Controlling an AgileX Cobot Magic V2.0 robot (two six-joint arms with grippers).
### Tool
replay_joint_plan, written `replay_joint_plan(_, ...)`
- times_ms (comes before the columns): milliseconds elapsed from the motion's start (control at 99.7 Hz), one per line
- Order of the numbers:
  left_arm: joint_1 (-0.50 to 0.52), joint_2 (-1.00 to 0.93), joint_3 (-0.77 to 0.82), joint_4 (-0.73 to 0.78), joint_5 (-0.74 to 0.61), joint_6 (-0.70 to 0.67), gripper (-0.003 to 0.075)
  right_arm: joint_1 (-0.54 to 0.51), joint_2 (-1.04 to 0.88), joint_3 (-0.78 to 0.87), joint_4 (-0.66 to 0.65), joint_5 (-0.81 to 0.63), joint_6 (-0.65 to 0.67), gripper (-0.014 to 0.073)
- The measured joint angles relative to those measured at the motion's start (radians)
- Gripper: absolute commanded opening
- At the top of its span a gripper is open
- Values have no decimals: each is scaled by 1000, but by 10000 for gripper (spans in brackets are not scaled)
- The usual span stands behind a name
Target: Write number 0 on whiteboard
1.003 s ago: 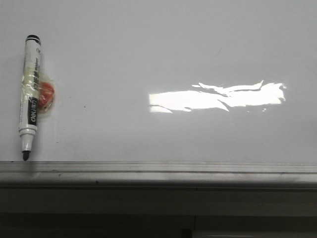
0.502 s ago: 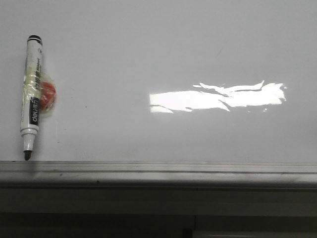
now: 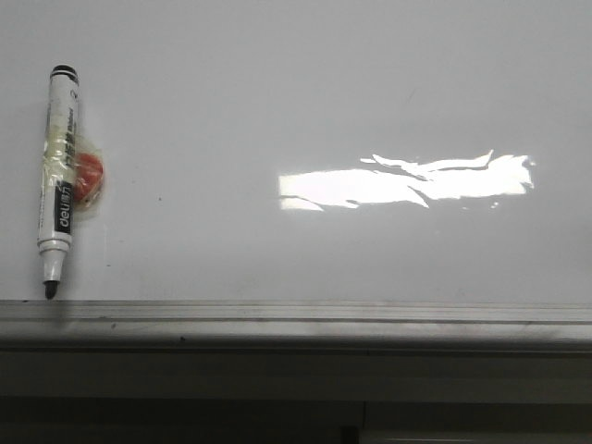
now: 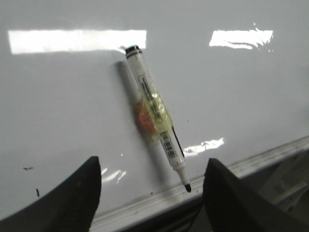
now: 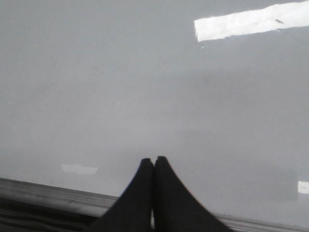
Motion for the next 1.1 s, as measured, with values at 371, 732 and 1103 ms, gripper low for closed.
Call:
replay_joint_plan(371,-110,254,10,-2,-276,-2,366,0,0,0,-1,0,0,-69)
replay_joint_plan(732,-203,584,10,-135,-533,-7,366,0,0,0,-1,-13,0,-69)
replay_joint_plan(1103,-206,827,1,-157,-775,-106,-19,0,0,6,-1,-15,0,-69)
